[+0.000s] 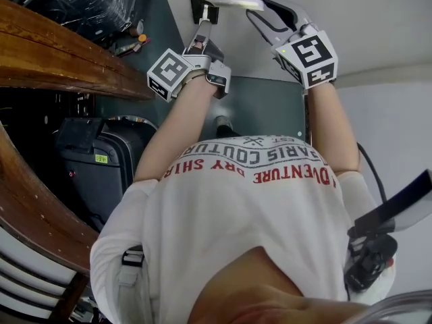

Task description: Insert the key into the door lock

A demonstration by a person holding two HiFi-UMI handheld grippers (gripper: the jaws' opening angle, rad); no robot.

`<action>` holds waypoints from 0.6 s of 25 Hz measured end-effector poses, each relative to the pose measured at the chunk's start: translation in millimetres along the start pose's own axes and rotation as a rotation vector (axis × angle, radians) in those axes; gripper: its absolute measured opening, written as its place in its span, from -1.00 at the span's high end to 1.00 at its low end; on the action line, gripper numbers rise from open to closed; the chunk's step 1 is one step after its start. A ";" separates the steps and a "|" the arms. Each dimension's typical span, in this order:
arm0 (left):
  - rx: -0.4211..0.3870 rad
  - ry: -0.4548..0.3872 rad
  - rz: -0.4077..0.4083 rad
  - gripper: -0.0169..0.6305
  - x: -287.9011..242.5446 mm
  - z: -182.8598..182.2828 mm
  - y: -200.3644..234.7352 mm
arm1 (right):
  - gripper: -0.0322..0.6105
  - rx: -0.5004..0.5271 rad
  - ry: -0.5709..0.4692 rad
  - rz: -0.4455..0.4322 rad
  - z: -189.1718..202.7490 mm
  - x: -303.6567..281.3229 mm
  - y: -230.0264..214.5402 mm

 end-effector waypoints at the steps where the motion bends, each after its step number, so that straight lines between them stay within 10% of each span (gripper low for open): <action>1: 0.010 -0.004 -0.001 0.88 -0.3 -0.2 0.8 | 0.42 0.000 0.000 -0.001 0.1 0.1 0.6; 15: 0.102 -0.061 -0.044 0.88 -5.0 -0.2 0.5 | 0.42 0.004 -0.003 0.000 0.6 1.5 4.9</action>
Point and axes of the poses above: the fingertips, and each gripper's own axes: x backward along the fingers, y to its left, z out of its underside, the point moved 5 cm from there along x, backward along the fingers, and after that the axes turned 2 degrees about -z, right-handed, at the moved point
